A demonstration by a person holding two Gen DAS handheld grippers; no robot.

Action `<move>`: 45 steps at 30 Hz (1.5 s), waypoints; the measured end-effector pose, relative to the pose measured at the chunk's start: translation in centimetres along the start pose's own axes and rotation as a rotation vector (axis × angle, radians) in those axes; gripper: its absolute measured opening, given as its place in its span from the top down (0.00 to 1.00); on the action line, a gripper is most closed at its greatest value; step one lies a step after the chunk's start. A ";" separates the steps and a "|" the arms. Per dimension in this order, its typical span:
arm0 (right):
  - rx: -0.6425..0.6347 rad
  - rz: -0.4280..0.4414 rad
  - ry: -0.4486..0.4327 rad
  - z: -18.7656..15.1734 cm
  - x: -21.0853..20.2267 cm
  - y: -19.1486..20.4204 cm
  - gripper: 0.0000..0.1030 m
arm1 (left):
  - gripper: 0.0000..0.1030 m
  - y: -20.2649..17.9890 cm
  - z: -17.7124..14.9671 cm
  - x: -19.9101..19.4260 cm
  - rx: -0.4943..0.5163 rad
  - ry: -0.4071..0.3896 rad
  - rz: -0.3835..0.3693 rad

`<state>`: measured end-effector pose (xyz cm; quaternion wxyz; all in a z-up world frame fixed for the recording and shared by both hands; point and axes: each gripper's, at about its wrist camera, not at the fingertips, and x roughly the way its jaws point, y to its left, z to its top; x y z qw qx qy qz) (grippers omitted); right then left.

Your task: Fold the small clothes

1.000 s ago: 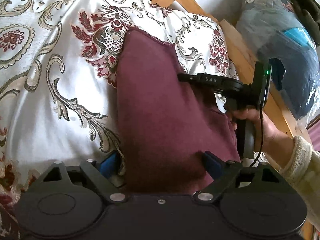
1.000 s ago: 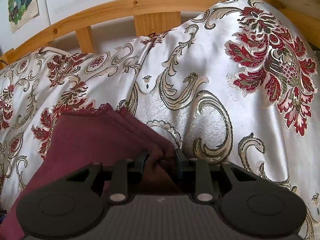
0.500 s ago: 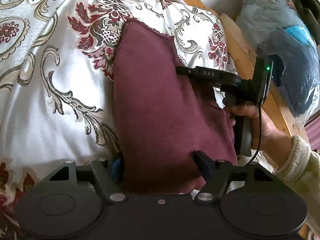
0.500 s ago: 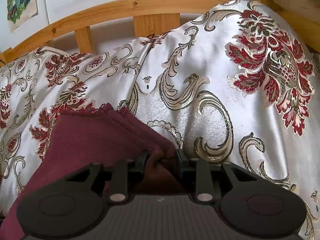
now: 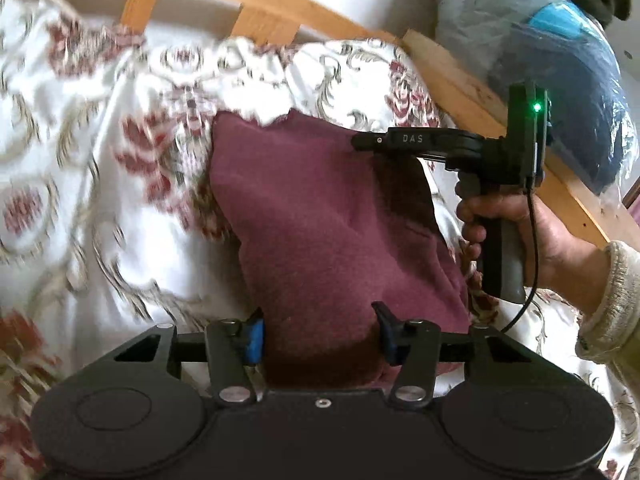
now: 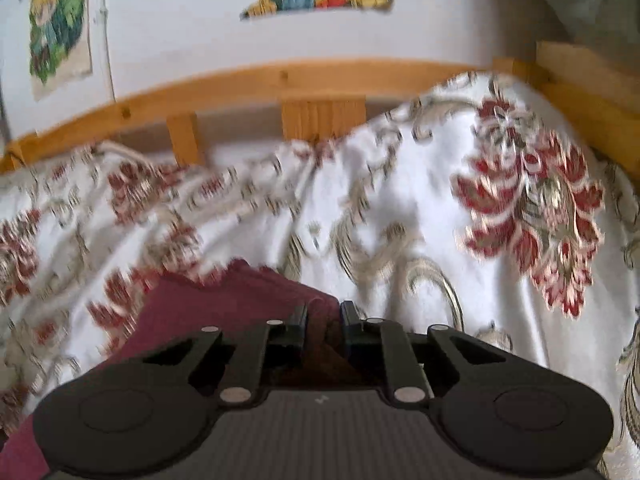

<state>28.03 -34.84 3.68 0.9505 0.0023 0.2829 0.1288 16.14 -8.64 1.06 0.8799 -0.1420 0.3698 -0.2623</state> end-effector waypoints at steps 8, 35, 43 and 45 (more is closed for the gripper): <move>0.003 0.091 -0.111 4.5 0.4 3.5 0.82 | 0.49 1.8 3.9 -3.8 0.067 -0.104 0.125; -0.190 0.095 -0.035 8.9 14.1 16.4 0.77 | 0.45 13.5 6.3 -5.6 -0.088 -0.119 0.386; -0.185 0.009 -0.019 6.7 13.9 15.3 0.37 | 0.39 14.9 5.8 -4.9 -0.145 -0.111 0.366; -0.175 -0.007 -0.032 6.5 13.3 15.0 0.27 | 0.36 14.9 5.8 -4.9 -0.148 -0.113 0.369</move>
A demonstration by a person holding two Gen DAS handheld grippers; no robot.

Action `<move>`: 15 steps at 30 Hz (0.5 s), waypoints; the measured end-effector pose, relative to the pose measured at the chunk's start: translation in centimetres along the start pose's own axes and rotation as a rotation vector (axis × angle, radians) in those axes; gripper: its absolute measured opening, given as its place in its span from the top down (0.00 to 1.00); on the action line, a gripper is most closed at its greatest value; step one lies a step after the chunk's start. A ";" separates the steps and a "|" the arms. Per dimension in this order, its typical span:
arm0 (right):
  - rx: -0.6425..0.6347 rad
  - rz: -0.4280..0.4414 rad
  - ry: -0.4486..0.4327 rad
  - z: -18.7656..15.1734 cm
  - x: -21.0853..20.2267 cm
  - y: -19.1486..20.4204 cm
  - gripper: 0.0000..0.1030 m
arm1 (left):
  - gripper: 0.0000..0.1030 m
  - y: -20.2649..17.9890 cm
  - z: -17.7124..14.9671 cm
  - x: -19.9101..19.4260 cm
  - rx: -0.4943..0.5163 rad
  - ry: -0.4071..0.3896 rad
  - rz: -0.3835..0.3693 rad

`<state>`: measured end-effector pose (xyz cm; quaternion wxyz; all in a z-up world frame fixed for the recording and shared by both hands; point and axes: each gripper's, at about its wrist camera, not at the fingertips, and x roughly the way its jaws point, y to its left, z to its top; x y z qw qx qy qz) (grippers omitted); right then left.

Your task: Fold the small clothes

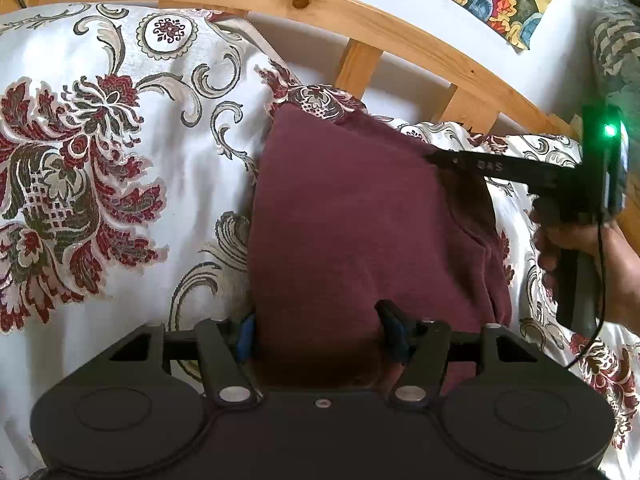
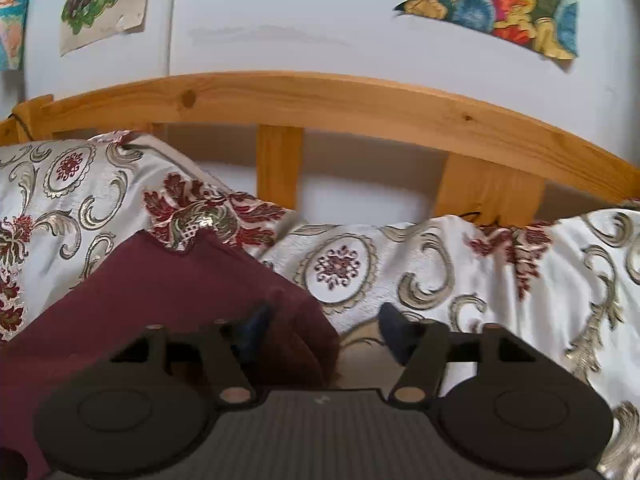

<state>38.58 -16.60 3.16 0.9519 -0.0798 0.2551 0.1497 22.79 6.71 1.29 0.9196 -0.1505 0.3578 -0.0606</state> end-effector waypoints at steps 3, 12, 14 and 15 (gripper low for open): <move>-0.015 -0.014 -0.015 -0.6 -0.9 -0.1 0.18 | 0.32 -0.1 0.0 0.1 -0.009 0.001 0.007; 0.023 -0.072 -0.015 -2.3 -3.3 -0.6 0.00 | 0.11 -0.6 0.4 -0.4 -0.023 -0.011 0.080; 0.031 -0.094 -0.017 -2.5 -3.9 -0.5 0.00 | 0.10 -1.0 0.5 -0.8 -0.015 -0.026 0.102; 0.030 -0.110 -0.020 -2.5 -4.1 -0.5 0.00 | 0.09 -1.2 0.5 -1.0 -0.009 -0.034 0.110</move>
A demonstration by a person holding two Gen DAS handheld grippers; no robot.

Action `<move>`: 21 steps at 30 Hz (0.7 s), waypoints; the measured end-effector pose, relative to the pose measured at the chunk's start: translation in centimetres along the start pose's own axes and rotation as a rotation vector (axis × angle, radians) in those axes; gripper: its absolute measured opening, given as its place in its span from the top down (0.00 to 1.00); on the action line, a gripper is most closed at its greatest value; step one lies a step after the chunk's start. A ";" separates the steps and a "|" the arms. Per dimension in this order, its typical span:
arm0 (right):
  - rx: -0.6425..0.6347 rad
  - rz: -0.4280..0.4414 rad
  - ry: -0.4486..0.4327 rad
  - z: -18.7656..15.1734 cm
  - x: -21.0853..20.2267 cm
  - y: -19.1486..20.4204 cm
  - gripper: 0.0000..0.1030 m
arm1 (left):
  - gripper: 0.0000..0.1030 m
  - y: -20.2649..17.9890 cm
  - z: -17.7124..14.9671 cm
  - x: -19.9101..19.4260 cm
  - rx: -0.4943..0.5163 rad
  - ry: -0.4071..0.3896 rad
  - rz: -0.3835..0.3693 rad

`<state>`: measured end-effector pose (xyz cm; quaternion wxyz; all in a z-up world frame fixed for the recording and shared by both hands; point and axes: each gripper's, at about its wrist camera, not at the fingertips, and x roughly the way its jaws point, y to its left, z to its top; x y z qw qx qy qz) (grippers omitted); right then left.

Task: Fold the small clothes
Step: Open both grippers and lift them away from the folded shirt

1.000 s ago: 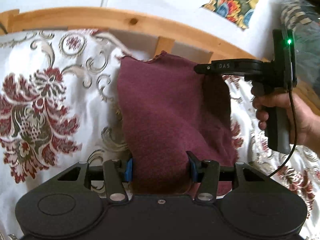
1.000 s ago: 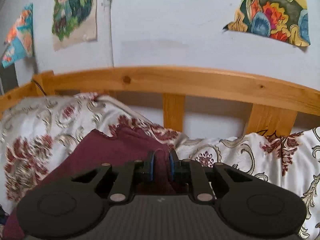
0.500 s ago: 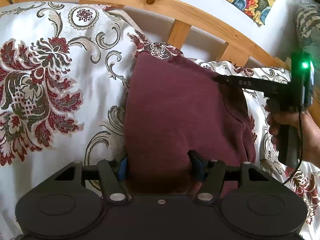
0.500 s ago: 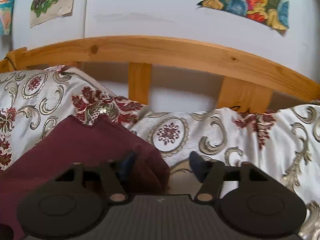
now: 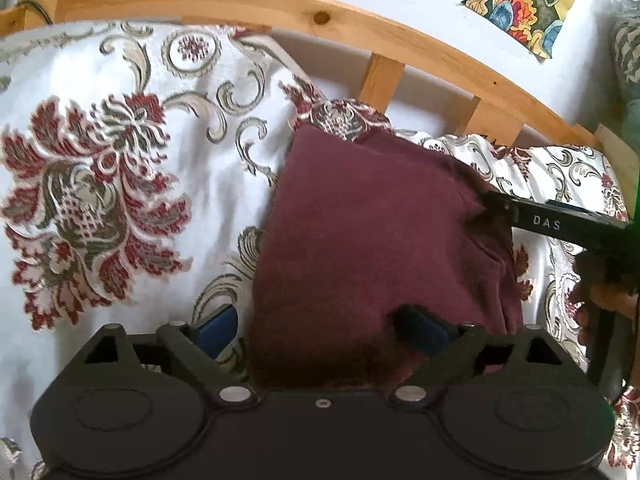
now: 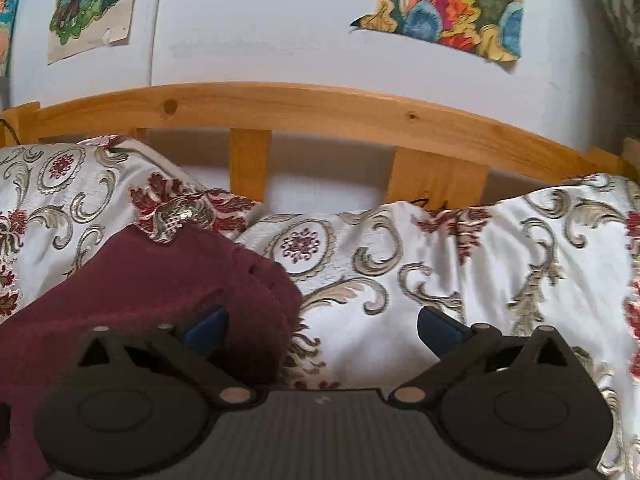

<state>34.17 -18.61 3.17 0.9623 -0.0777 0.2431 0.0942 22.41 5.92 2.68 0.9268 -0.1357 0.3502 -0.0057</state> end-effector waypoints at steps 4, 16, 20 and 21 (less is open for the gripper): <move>0.007 -0.099 0.017 0.2 -0.9 -0.1 0.00 | 0.06 -0.8 0.2 -1.4 0.010 -0.040 0.021; 0.149 -0.108 0.006 0.1 -8.3 -0.3 0.00 | 0.01 -2.6 1.4 -8.5 0.058 -0.201 0.048; 0.139 -0.062 -0.075 0.4 -12.3 0.5 0.00 | 0.01 -3.1 1.6 -11.3 0.073 -0.243 0.057; 0.136 -0.054 -0.091 0.5 -13.3 0.7 0.00 | 0.01 -3.2 1.7 -12.0 0.080 -0.254 0.060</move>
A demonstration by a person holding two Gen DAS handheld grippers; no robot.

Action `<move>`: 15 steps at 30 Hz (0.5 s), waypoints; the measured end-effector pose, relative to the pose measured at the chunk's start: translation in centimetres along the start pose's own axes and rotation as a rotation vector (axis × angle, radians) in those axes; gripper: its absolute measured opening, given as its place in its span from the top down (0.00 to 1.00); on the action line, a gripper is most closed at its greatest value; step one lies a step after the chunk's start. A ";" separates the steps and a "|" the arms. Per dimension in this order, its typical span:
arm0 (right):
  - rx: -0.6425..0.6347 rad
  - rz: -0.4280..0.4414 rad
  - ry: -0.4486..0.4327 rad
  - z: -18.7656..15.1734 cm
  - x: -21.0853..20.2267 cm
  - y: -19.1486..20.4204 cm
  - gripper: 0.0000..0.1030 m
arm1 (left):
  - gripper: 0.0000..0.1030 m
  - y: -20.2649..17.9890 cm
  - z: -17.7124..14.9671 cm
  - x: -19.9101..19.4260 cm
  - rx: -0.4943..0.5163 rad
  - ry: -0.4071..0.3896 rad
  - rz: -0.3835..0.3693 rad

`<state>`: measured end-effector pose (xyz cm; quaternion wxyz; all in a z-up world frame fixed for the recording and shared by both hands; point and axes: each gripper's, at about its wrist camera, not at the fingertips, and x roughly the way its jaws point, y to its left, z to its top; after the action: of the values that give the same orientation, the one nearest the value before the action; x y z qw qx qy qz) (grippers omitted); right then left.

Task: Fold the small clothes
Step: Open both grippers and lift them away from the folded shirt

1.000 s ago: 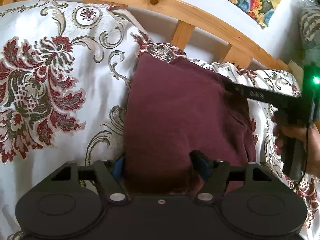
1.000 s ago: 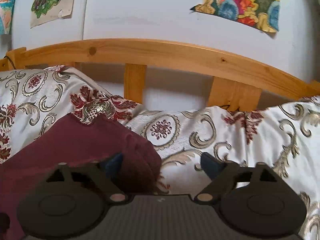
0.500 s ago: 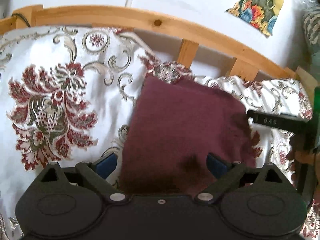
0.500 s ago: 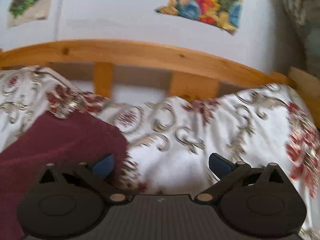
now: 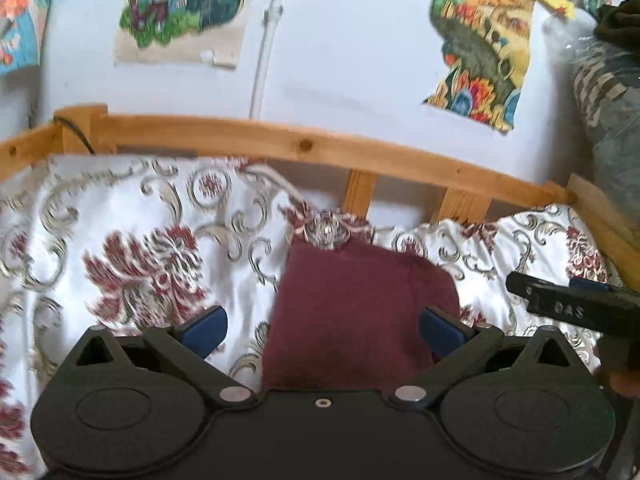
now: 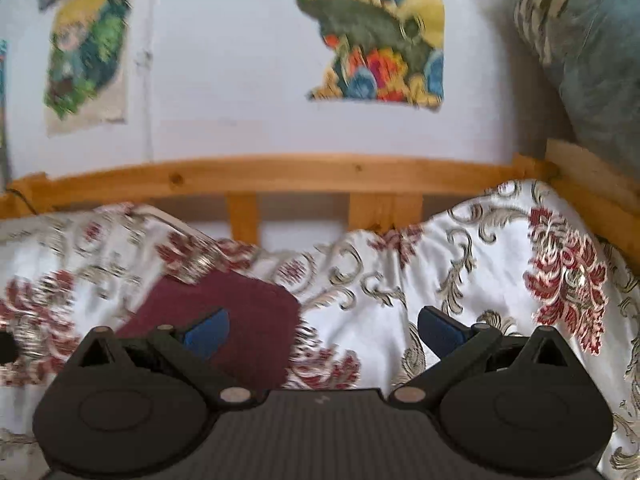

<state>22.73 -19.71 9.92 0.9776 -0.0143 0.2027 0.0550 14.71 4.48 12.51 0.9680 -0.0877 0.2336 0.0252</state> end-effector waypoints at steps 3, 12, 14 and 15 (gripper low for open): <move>-0.007 0.027 -0.048 0.2 -3.1 0.6 0.00 | 0.01 -0.2 0.7 -2.6 0.025 -0.043 0.013; -0.037 0.088 -0.158 0.2 -11.7 2.1 0.00 | 0.01 0.4 0.0 -10.0 0.063 -0.123 0.061; -0.031 0.101 -0.166 -0.2 -13.4 2.3 0.00 | 0.01 0.6 -0.4 -11.3 0.072 -0.130 0.070; -0.031 0.109 -0.166 -0.4 -14.1 2.4 0.00 | 0.01 0.8 -0.6 -11.9 0.073 -0.133 0.075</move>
<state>9.40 -18.83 15.13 0.9863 -0.0138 0.1205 0.1121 3.78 5.05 17.32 0.9824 -0.0418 0.1726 0.0585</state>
